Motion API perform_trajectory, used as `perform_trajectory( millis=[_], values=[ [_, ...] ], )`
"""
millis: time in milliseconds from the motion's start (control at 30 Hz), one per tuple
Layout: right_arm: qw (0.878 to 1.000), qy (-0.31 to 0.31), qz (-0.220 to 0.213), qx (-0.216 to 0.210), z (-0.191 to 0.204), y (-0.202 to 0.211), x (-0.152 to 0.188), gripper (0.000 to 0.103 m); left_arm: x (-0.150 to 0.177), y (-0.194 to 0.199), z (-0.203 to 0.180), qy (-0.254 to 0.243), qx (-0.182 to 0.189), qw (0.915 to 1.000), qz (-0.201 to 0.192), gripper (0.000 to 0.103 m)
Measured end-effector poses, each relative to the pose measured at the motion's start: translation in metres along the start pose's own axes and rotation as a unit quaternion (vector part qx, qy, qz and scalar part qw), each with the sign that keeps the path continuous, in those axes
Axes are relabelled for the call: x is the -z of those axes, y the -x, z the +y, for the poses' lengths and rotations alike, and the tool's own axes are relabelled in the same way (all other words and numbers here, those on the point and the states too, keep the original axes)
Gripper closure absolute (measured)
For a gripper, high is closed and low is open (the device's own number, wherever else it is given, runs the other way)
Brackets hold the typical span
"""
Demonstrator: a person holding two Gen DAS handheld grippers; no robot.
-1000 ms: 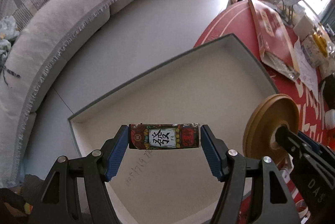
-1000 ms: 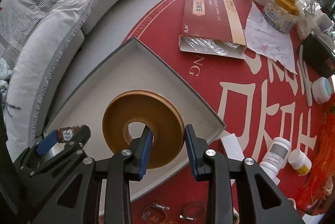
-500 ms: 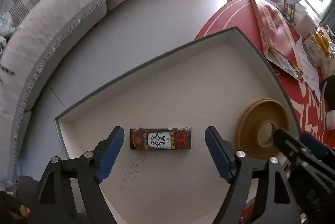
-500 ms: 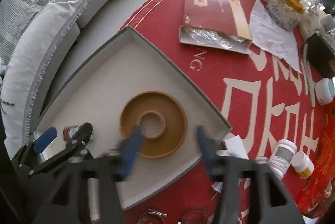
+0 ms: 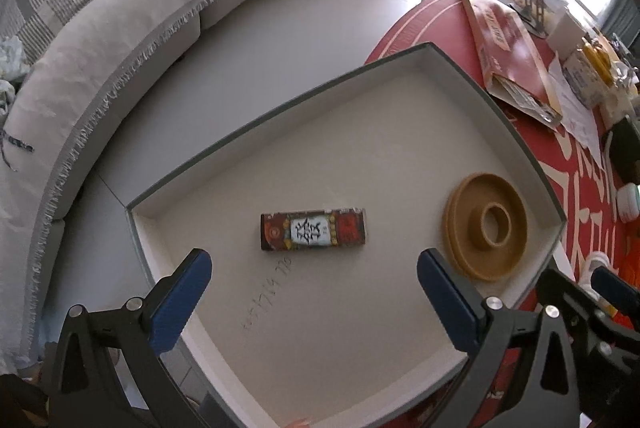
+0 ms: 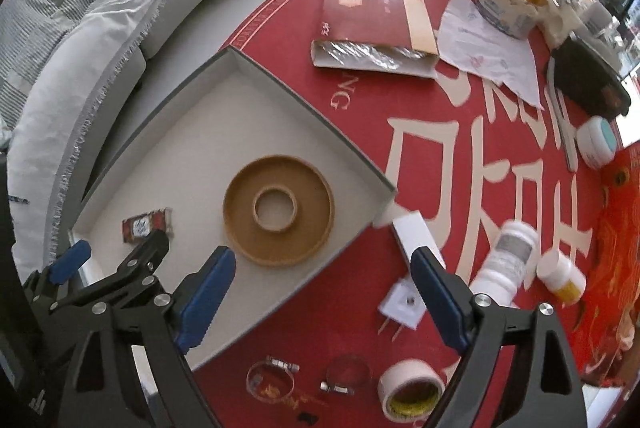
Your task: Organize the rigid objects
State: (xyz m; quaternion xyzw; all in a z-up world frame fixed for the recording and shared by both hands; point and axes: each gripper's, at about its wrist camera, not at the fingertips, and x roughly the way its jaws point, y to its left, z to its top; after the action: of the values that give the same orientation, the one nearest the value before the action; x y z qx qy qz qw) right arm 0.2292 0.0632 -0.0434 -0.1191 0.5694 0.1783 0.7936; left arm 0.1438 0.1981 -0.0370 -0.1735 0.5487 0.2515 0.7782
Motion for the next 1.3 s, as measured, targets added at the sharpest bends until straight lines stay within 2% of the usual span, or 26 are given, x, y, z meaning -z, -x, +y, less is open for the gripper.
perform_trajectory(
  millis=[200,267,400,500,600,700,867,1067,1167,1300],
  values=[
    [1.0,-0.007,-0.01,-0.006,-0.01,0.017,0.02,0.013,0.018,0.018,-0.005,-0.024,0.004,0.9997,-0.005,0.0],
    [1.0,-0.016,-0.021,-0.012,-0.019,0.027,0.032,0.013,0.027,0.024,-0.005,-0.032,0.011,0.9994,-0.009,0.0],
    [0.999,-0.041,-0.015,-0.016,-0.045,0.039,0.068,0.013,0.057,0.037,-0.015,-0.074,0.026,0.9967,-0.019,0.0],
    [0.998,-0.057,-0.007,-0.019,-0.063,0.042,0.1,0.013,0.09,0.047,-0.038,-0.129,0.036,0.9902,-0.039,0.0],
    [0.997,-0.073,0.002,-0.018,-0.08,0.043,0.131,0.013,0.128,0.051,-0.069,-0.205,0.033,0.9766,-0.057,0.001],
    [0.996,-0.091,0.003,-0.006,-0.1,0.044,0.162,0.013,0.151,0.046,-0.085,-0.238,0.026,0.9694,-0.052,0.001],
    [0.992,-0.125,0.012,0.0,-0.132,0.041,0.201,0.013,0.162,0.026,-0.096,-0.237,0.019,0.9707,-0.033,0.0],
    [0.989,-0.147,0.021,-0.006,-0.146,0.039,0.214,0.013,0.158,0.013,-0.107,-0.236,0.015,0.9708,-0.04,0.0],
    [0.99,-0.138,0.015,-0.005,-0.144,0.04,0.211,0.013,0.151,0.007,-0.107,-0.224,0.033,0.9734,-0.036,0.0],
    [0.993,-0.116,0.001,-0.002,-0.132,0.041,0.197,0.013,0.141,-0.002,-0.097,-0.183,0.074,0.9803,0.006,0.0]
  ],
)
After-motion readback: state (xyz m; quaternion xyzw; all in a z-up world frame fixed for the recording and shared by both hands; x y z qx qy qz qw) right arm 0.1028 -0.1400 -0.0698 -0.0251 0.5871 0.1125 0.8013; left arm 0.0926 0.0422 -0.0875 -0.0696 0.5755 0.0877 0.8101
